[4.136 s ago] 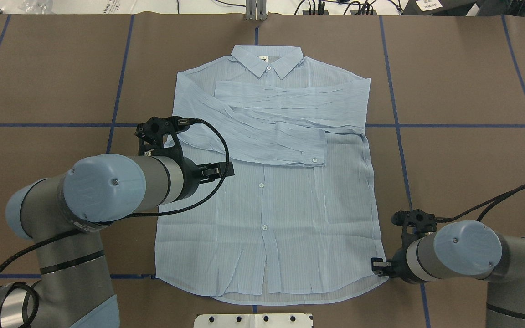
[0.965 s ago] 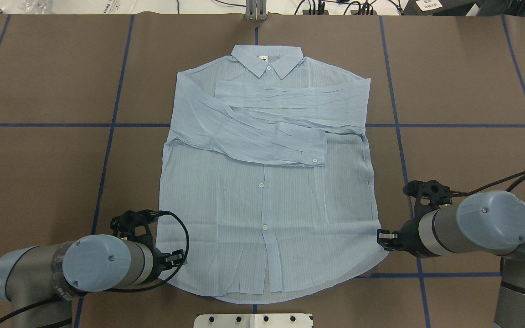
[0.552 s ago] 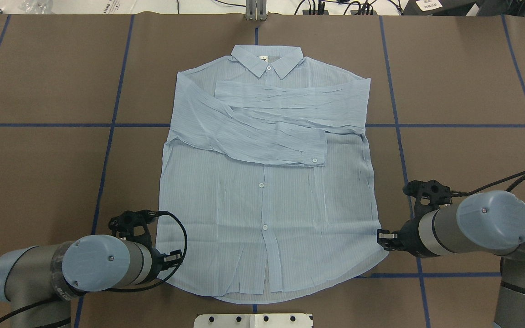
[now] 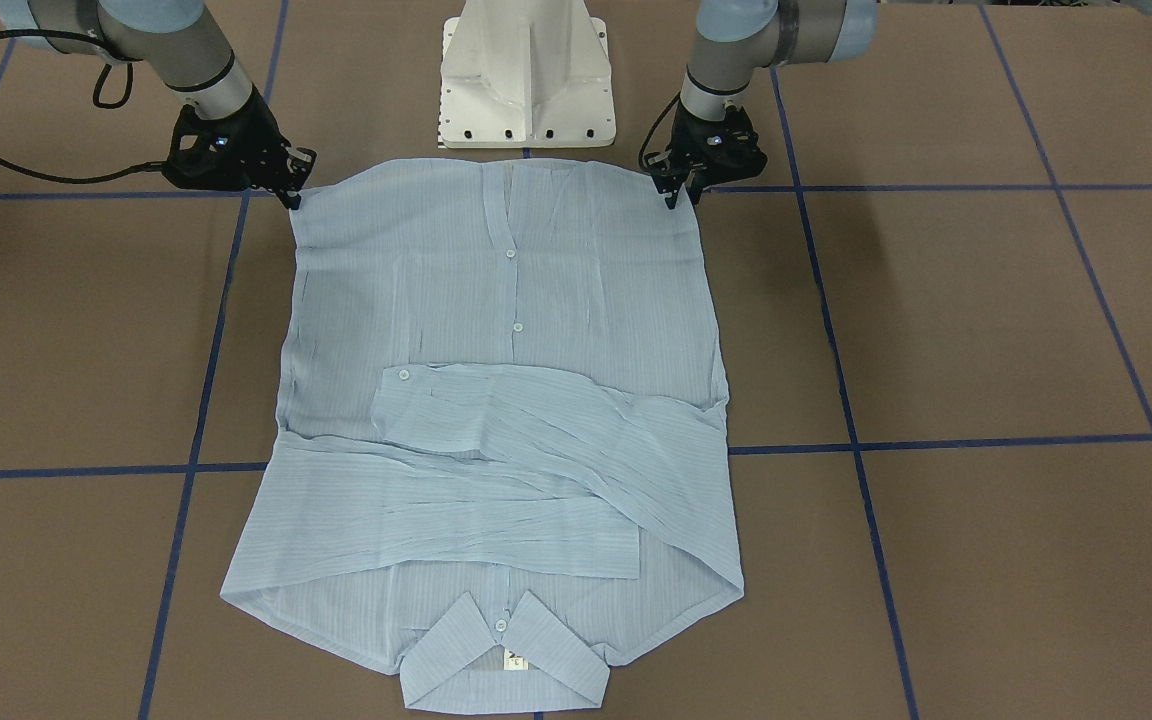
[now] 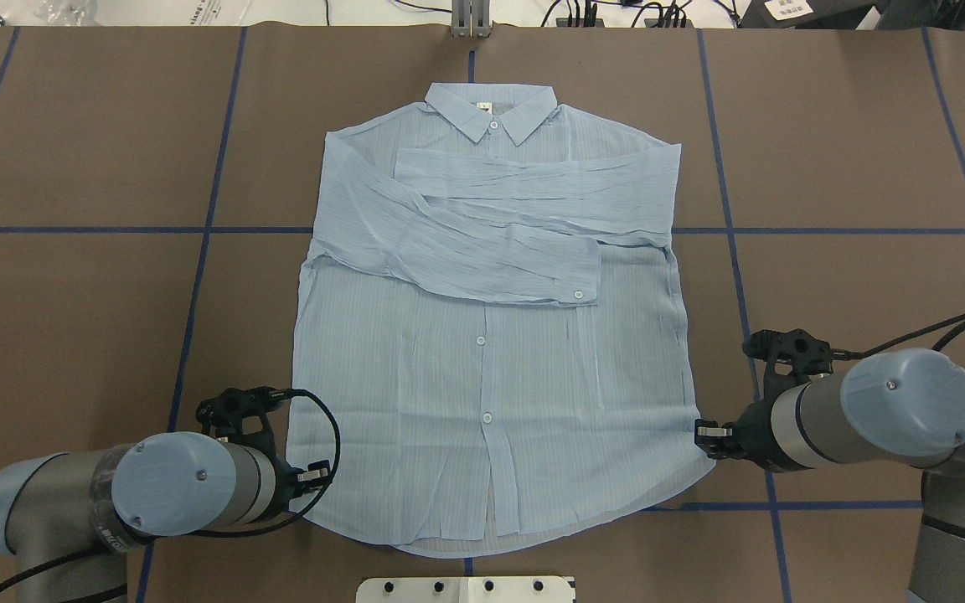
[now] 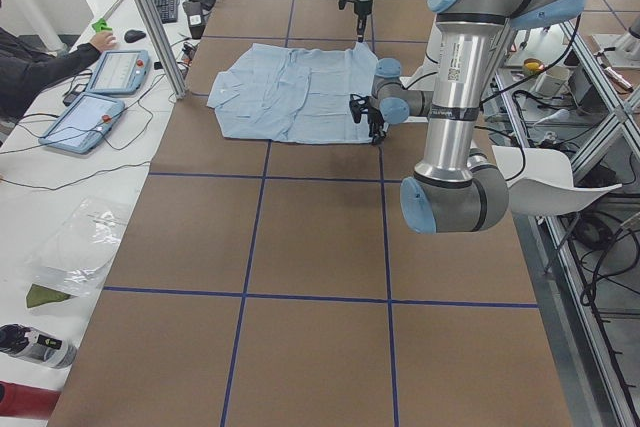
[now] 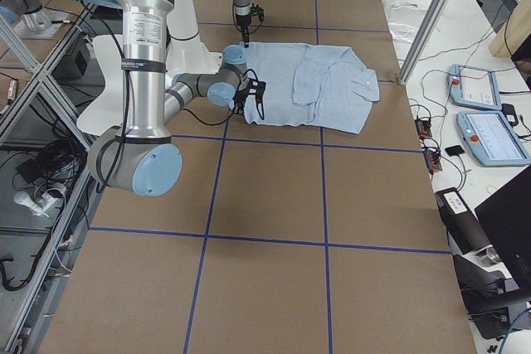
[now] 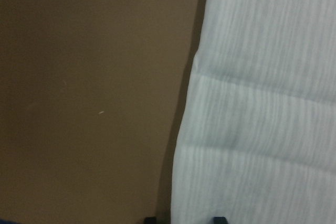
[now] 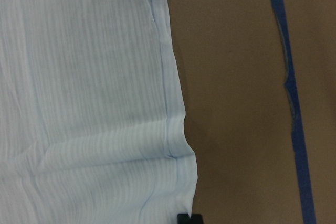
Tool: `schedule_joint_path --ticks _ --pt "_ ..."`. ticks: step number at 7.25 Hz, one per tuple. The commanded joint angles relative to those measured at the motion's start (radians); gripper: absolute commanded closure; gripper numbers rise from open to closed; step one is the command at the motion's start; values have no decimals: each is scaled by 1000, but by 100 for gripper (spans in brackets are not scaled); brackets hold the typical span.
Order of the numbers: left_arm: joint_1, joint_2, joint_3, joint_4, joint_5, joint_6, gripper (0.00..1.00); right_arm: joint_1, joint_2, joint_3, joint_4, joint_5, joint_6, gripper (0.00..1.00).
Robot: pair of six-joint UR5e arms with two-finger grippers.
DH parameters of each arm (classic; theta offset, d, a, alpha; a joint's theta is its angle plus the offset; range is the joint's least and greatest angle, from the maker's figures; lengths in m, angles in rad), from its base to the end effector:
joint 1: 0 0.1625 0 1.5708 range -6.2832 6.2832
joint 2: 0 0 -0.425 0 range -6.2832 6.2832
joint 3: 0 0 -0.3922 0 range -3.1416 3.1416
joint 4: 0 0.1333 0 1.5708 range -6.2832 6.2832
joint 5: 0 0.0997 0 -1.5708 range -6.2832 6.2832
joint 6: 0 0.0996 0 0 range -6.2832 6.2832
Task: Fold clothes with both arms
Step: 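Grasp the hem corners with both grippers at the shirt's near edge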
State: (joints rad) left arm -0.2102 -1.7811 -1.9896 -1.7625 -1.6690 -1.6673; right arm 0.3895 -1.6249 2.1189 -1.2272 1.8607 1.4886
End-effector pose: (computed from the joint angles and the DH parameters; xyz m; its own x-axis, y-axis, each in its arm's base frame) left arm 0.5085 -0.2348 0.3420 0.6503 -0.2368 -0.7219 0.2011 0.9699 -0.1370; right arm -0.3857 -0.2716 0.3907 0.6308 0.1739 0.7562 -0.1160 0.9848 -0.1297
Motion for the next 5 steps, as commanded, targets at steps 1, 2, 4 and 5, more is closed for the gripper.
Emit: schedule_joint_path --ticks 1,2,4,5 --pt "0 0 0 0 0 0 87 6 -4 3 0 0 -2 100" --pt "-3 0 -3 2 -3 0 100 6 -4 3 0 2 -2 100" --pt "-14 2 -14 8 -11 9 100 17 -3 1 0 17 -2 100" --pt "-17 2 -14 8 -11 11 100 38 -1 3 0 43 -5 100"
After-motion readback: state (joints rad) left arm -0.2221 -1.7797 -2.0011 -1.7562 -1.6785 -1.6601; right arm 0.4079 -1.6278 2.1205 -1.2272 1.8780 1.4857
